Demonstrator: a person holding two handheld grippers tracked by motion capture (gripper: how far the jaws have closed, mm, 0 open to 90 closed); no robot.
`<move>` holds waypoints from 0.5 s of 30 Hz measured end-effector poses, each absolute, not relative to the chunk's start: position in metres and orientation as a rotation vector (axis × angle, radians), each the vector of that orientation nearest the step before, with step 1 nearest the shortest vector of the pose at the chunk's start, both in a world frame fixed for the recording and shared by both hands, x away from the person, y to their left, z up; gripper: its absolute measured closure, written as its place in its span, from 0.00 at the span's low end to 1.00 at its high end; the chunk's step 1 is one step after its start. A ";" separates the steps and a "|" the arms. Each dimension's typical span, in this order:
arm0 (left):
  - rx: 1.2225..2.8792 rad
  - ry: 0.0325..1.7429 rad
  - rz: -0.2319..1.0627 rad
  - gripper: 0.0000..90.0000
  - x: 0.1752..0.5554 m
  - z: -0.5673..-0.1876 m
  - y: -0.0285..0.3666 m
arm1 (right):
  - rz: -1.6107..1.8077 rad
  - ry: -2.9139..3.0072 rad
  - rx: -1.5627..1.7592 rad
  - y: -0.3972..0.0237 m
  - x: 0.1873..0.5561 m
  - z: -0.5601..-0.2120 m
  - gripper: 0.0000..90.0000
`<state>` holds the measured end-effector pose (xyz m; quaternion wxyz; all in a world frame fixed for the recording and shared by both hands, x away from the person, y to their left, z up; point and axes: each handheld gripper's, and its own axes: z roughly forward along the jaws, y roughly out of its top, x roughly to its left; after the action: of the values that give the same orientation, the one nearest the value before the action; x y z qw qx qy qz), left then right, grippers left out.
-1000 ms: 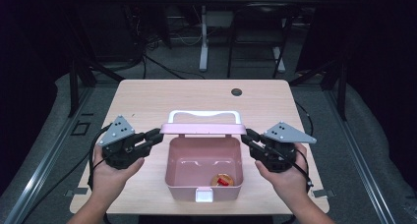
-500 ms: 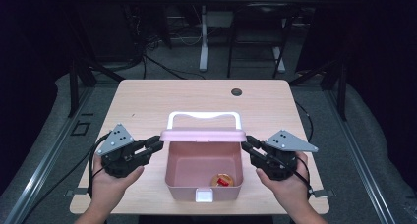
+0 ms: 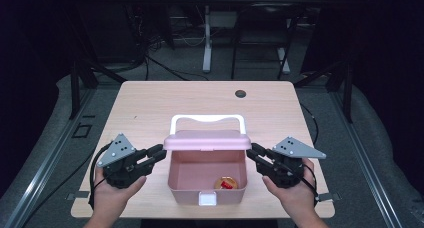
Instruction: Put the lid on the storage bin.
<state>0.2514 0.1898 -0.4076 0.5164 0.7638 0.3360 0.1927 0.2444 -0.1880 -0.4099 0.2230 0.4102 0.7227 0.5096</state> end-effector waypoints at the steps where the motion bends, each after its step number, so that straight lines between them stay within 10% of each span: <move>1: 1.835 0.806 0.462 0.85 0.251 -0.408 0.190 | 1.412 1.993 1.137 -0.189 0.244 -0.411 0.82; 15: 1.825 0.815 0.441 0.85 0.250 -0.413 0.192 | 1.431 1.964 1.189 -0.200 0.240 -0.422 0.83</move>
<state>0.2502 0.1922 -0.4129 0.5204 0.7614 0.3400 0.1841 0.2396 -0.2002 -0.4225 0.2166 0.4292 0.7087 0.5164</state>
